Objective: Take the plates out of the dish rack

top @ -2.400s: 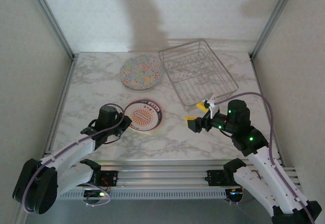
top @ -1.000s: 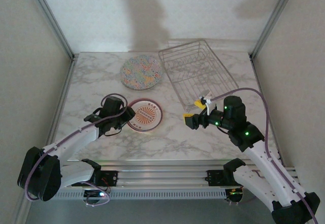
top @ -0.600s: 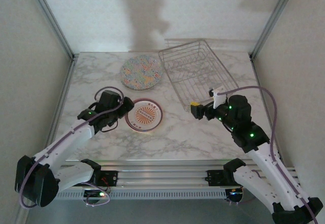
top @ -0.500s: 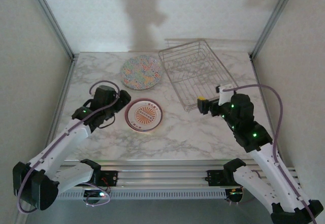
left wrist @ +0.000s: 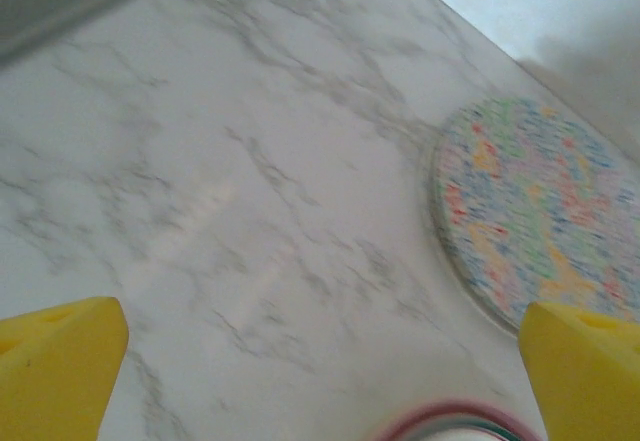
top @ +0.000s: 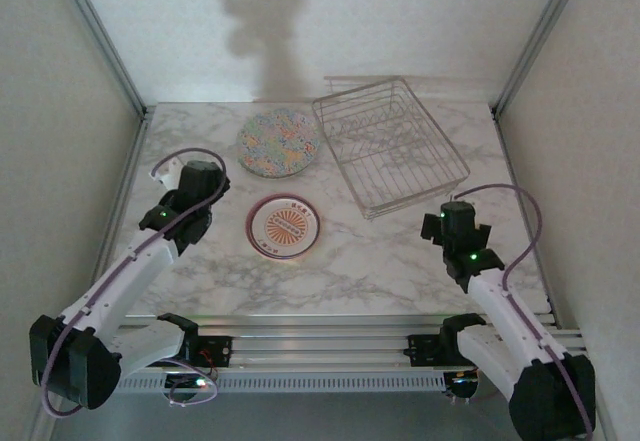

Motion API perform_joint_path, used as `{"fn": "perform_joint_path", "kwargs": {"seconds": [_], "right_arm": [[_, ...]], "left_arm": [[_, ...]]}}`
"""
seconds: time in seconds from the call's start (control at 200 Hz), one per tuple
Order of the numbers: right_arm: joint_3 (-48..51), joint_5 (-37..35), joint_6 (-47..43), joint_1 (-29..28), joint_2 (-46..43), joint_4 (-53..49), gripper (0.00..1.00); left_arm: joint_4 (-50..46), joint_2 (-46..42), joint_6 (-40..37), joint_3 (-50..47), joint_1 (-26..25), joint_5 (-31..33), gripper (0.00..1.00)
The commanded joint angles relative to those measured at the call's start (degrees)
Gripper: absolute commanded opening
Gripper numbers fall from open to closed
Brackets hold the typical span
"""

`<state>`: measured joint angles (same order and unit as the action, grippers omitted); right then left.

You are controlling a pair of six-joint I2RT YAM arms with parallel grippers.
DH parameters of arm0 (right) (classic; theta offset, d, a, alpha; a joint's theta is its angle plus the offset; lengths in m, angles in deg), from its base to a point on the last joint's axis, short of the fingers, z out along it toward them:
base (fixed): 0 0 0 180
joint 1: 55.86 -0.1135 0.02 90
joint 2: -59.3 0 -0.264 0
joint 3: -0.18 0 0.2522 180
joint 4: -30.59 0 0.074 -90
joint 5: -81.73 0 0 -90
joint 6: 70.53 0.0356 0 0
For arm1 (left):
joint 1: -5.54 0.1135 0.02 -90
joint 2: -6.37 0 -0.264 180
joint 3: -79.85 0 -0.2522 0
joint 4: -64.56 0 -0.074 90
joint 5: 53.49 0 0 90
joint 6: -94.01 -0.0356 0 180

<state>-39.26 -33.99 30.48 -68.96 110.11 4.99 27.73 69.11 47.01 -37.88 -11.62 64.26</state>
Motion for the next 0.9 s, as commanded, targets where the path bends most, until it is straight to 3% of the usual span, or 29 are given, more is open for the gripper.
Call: {"fn": "perform_joint_path", "kwargs": {"seconds": [0.0, 0.145, 0.25, 0.43, 0.551, 0.736, 0.896], "right_arm": [[6.64, 0.04, -8.49, 0.18, 2.94, 22.27, 0.99], [11.36, 5.15, -10.27, 0.20, 8.85, 38.70, 0.99], [10.81, 7.18, -10.54, 0.47, 13.34, 44.30, 0.99], [8.89, 14.56, -12.04, 2.21, 23.03, 55.73, 0.99], [5.83, 17.46, -15.04, 2.98, 27.48, 55.50, 0.99], [8.14, 22.57, -12.59, 7.58, 38.25, 70.99, 0.99], [5.99, 20.02, -11.61, 7.60, 37.36, 64.98, 0.99]], "left_arm": [[7.61, -0.94, -5.75, -5.05, 0.34, 13.34, 1.00], [18.52, -1.22, -17.01, -12.31, 0.41, 15.93, 1.00], [25.65, -0.64, -23.03, -16.51, 0.72, 15.75, 1.00], [39.30, 2.54, -27.37, -22.57, 2.68, 13.09, 1.00], [45.83, 7.98, -32.02, -22.54, 3.98, 10.37, 1.00], [54.62, 13.06, -34.47, -24.08, 7.20, 4.22, 1.00], [60.06, 14.49, -33.39, -26.15, 10.29, 0.87, 1.00]]}}
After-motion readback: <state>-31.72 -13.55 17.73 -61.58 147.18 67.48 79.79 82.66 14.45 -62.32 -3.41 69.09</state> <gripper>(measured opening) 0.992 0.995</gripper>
